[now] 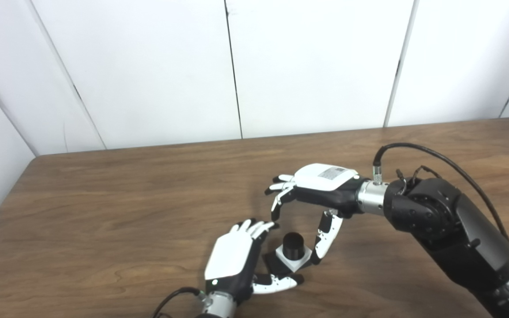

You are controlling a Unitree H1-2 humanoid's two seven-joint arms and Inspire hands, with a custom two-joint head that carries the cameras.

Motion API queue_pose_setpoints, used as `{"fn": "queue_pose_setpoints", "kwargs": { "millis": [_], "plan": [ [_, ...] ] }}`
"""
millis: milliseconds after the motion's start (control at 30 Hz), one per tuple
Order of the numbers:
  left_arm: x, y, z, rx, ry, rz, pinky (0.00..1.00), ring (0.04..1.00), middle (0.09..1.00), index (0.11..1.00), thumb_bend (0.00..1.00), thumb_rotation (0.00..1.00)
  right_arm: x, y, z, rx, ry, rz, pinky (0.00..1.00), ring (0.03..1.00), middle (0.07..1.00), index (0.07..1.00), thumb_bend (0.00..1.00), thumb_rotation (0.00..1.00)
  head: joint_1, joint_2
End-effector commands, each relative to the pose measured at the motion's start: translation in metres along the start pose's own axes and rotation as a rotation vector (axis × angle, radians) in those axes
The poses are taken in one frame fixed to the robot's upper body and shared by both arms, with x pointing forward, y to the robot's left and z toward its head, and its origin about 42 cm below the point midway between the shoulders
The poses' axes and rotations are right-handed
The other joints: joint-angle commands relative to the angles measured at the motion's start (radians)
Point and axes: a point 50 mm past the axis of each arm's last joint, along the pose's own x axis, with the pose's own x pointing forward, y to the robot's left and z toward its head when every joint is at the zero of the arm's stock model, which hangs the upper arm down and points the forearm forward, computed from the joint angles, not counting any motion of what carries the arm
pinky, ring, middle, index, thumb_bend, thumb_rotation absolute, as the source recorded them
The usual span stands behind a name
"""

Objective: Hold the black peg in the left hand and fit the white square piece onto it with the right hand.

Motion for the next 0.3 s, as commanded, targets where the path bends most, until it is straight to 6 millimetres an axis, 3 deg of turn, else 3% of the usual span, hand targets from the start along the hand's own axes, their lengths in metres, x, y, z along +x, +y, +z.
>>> {"fn": "queue_pose_setpoints", "kwargs": {
  "millis": [0,267],
  "plan": [
    [0.002,0.017,0.005,0.007,-0.029,0.057,0.97,0.961,0.918,0.877,0.96,0.53,-0.009,-0.026,0.000,-0.036,0.018,-0.062,0.91,1.000,0.954,0.767,1.00,0.26,0.000,0.000],
    [-0.006,0.029,-0.011,-0.001,0.005,0.085,0.95,0.960,0.923,0.894,0.96,0.54,-0.021,-0.026,-0.011,0.000,0.065,-0.078,0.89,1.000,0.960,0.823,1.00,0.28,-0.007,-0.006]
  ]
}}
